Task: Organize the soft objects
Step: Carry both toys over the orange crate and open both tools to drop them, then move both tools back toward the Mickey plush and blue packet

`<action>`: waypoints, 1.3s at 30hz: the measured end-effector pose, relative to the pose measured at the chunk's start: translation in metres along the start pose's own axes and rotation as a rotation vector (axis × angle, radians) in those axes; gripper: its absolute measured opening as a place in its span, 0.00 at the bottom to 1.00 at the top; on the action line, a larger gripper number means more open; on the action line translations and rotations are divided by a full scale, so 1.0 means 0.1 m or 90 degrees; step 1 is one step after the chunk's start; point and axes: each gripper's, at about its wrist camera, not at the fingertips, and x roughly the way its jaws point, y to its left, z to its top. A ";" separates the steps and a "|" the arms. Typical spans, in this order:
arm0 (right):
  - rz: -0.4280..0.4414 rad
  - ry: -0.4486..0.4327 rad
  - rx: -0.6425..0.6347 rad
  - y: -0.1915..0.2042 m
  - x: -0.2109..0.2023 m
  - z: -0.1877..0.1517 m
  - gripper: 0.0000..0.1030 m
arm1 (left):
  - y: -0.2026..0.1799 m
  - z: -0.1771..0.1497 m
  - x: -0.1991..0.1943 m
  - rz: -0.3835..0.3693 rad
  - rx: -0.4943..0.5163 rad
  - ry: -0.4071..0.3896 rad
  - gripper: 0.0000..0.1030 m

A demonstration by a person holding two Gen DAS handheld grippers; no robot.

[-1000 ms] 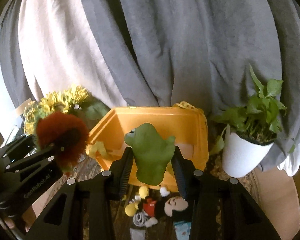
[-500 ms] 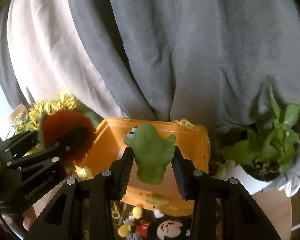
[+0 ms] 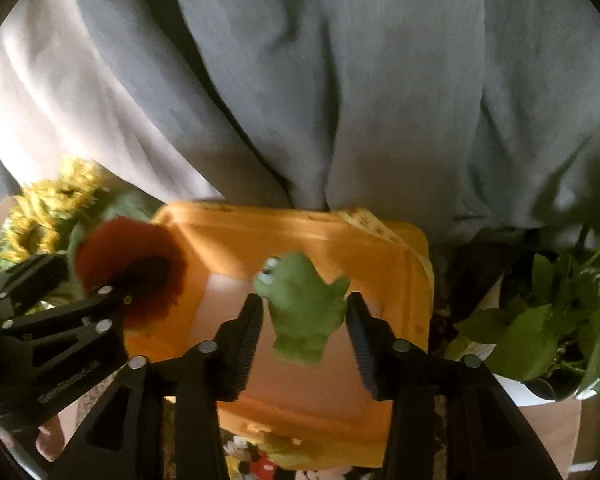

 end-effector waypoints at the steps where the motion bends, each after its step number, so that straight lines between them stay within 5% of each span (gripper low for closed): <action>1: -0.007 0.016 0.004 -0.02 0.05 0.01 0.55 | 0.01 0.00 0.01 0.019 -0.005 -0.004 0.77; 13: -0.050 0.008 0.007 -0.03 -0.15 -0.15 0.56 | -0.03 -0.11 -0.54 0.132 0.008 -0.087 0.91; 21: -0.038 -0.015 -0.017 0.04 -0.48 -0.32 0.56 | -0.10 -0.35 -0.89 0.143 -0.012 -0.119 0.92; 39: -0.042 -0.049 -0.048 0.01 -1.01 -1.12 0.56 | -0.39 -1.23 -1.20 0.099 -0.036 -0.088 0.92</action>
